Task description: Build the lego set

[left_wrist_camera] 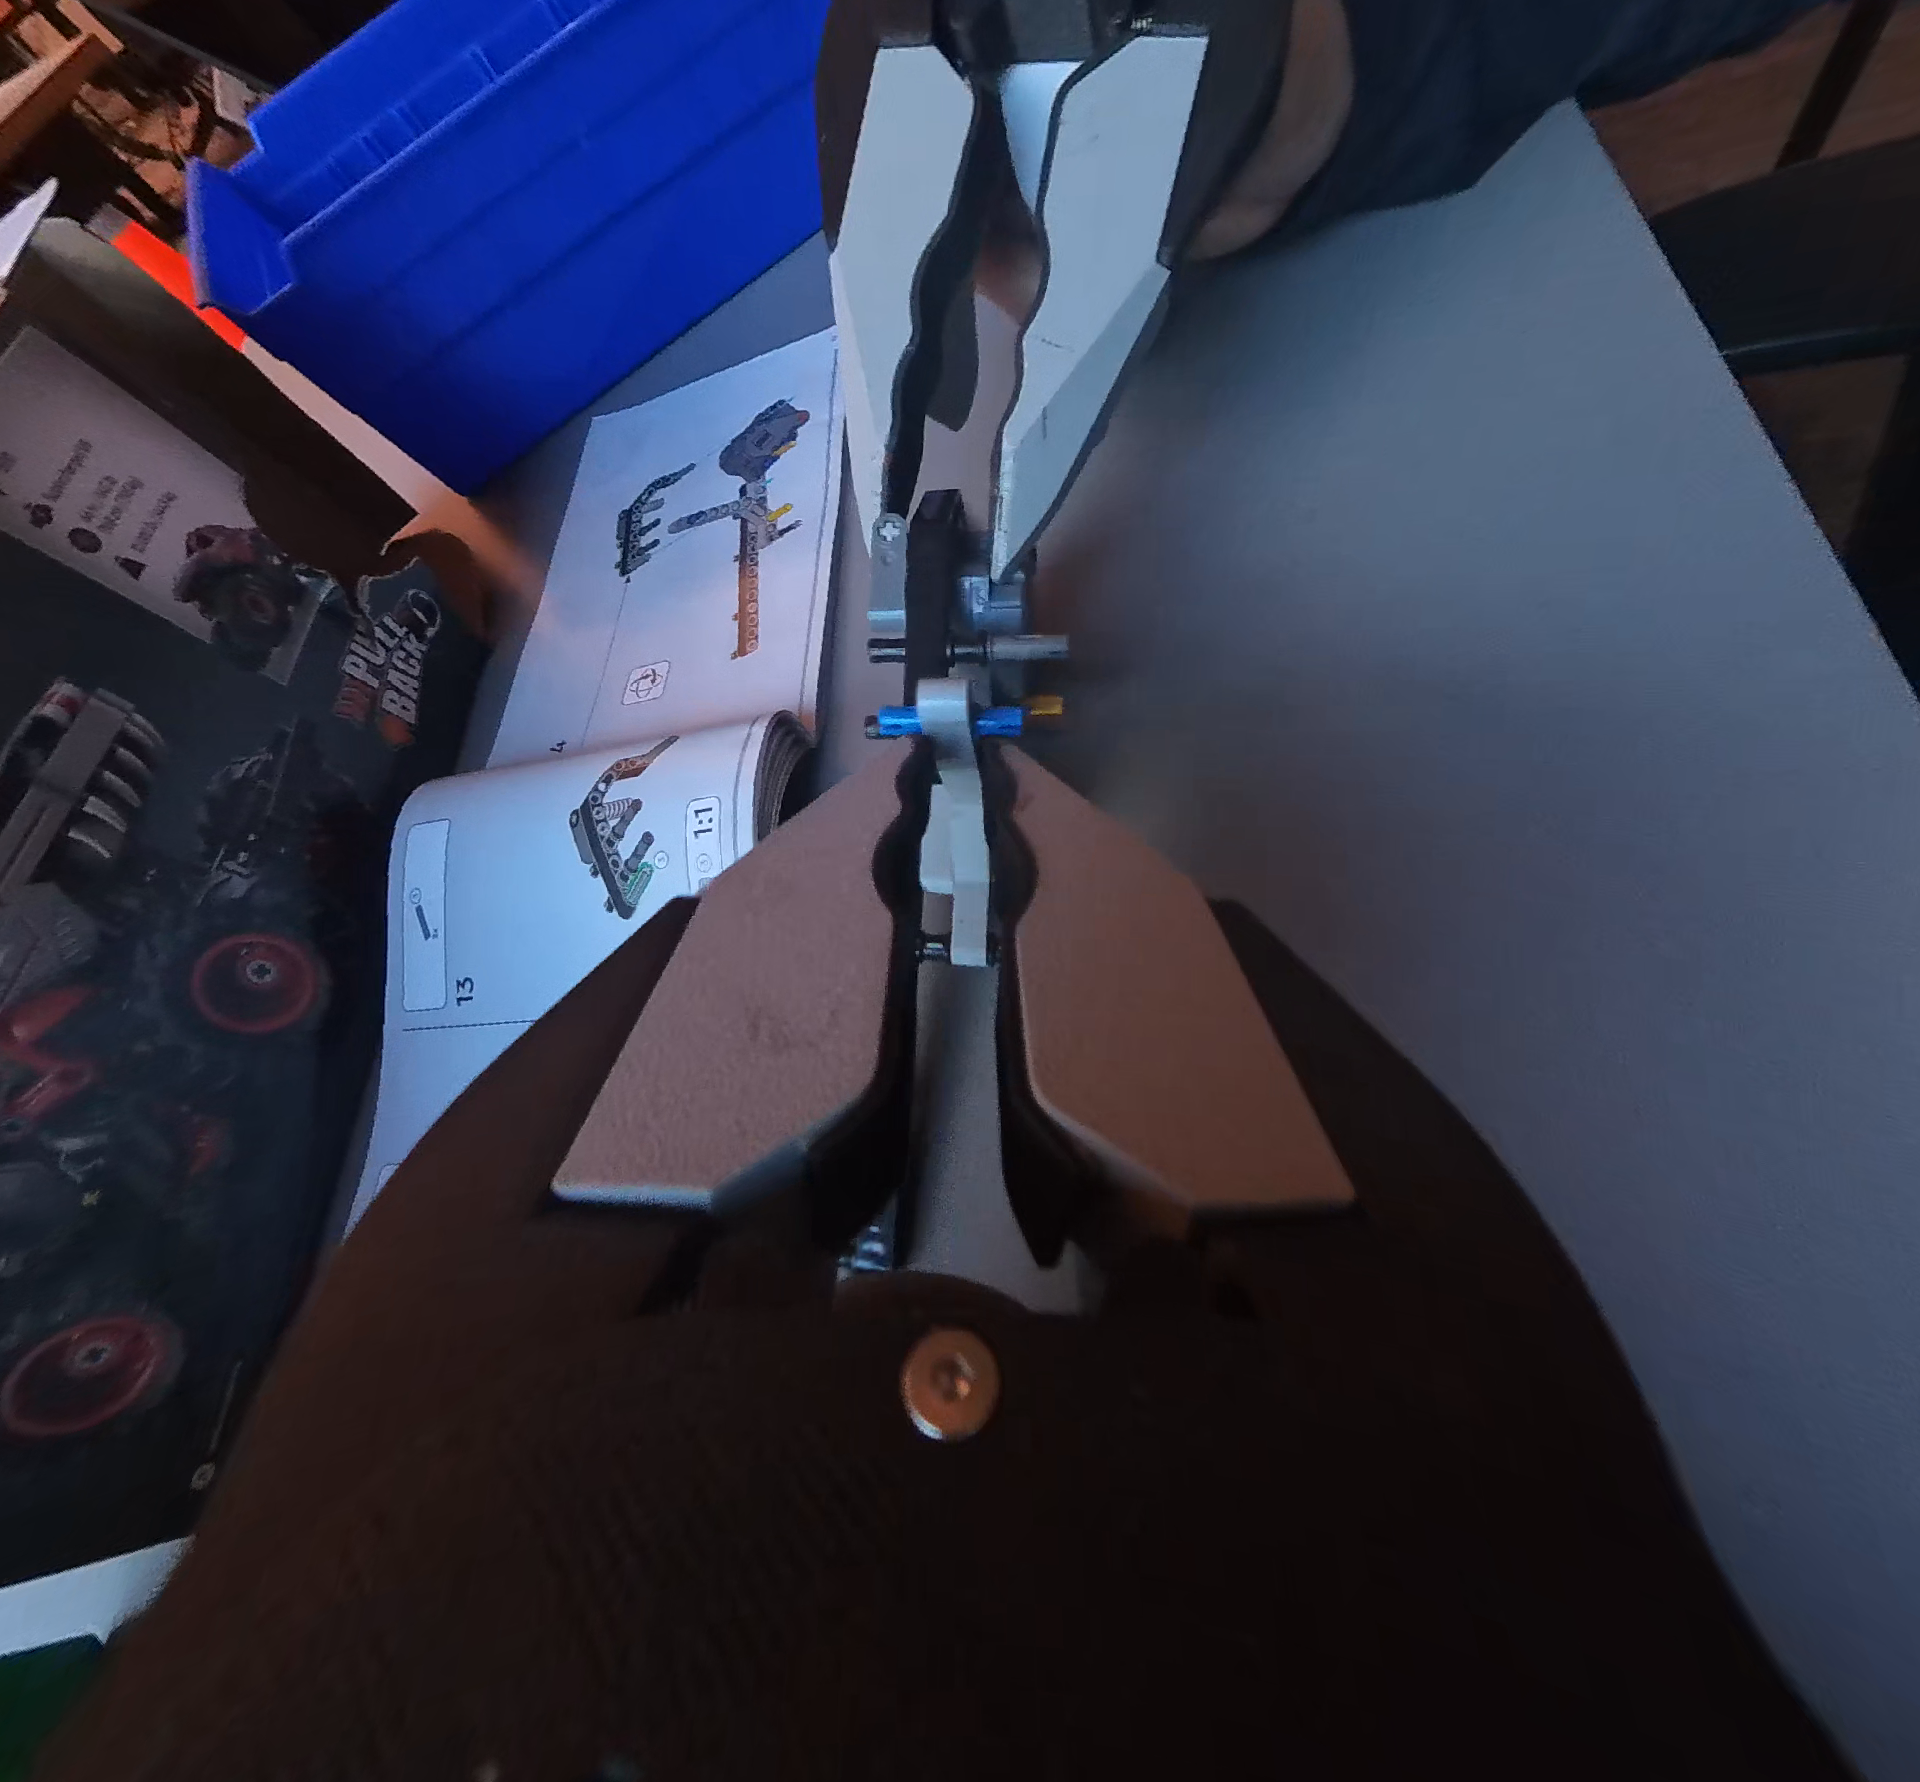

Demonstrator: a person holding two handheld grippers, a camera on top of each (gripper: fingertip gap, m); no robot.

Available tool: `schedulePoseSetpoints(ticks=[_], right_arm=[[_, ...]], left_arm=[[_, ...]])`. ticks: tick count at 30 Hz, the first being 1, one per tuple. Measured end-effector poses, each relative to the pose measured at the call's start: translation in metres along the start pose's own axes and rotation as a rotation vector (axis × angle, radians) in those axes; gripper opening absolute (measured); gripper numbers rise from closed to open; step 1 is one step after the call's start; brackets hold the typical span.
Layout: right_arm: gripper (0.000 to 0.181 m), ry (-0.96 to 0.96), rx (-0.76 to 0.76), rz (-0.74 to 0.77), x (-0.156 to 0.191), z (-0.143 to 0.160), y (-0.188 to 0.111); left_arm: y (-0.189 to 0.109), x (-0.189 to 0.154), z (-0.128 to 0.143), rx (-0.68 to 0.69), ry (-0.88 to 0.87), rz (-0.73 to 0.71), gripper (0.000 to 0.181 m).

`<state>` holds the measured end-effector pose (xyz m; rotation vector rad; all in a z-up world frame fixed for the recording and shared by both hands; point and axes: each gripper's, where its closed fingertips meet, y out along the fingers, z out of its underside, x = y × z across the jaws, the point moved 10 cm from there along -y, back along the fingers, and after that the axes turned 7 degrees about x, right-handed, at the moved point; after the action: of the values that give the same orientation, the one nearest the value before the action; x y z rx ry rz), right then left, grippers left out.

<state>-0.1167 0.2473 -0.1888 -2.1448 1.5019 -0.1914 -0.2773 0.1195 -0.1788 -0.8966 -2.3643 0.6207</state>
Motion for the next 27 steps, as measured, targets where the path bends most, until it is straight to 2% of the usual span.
schedulePoseSetpoints(ticks=[1,3,13,14,18,24,27], right_arm=[[0.019,0.003,0.002,0.002,-0.0002,-0.0002,0.0001],[0.019,0.005,0.004,0.008,-0.0004,-0.0002,-0.0001],[0.019,0.02,0.001,-0.001,-0.0015,0.0002,-0.0012],[0.019,0.025,-0.001,-0.01,-0.0014,0.0002,-0.0014],[0.019,0.027,-0.004,-0.015,-0.0009,-0.0001,-0.0015],[0.019,0.001,0.004,0.021,-0.0011,0.0,-0.0023],[0.019,-0.002,0.009,0.039,-0.0021,0.0004,-0.0026]], left_arm=[[-0.0002,-0.0004,0.0002,-0.003,0.002,-0.009,0.006],[0.0004,-0.0023,0.0,-0.004,0.014,-0.01,0.025],[0.0045,-0.0041,-0.0019,0.005,0.092,-0.08,0.019],[0.0044,-0.0043,-0.0023,0.002,0.1,-0.102,0.013],[0.0025,-0.0023,-0.0013,-0.032,0.067,-0.072,0.013],[0.0074,-0.0047,0.0023,-0.046,0.097,-0.114,0.014],[0.0069,-0.005,0.0022,-0.073,0.095,-0.123,0.027]])
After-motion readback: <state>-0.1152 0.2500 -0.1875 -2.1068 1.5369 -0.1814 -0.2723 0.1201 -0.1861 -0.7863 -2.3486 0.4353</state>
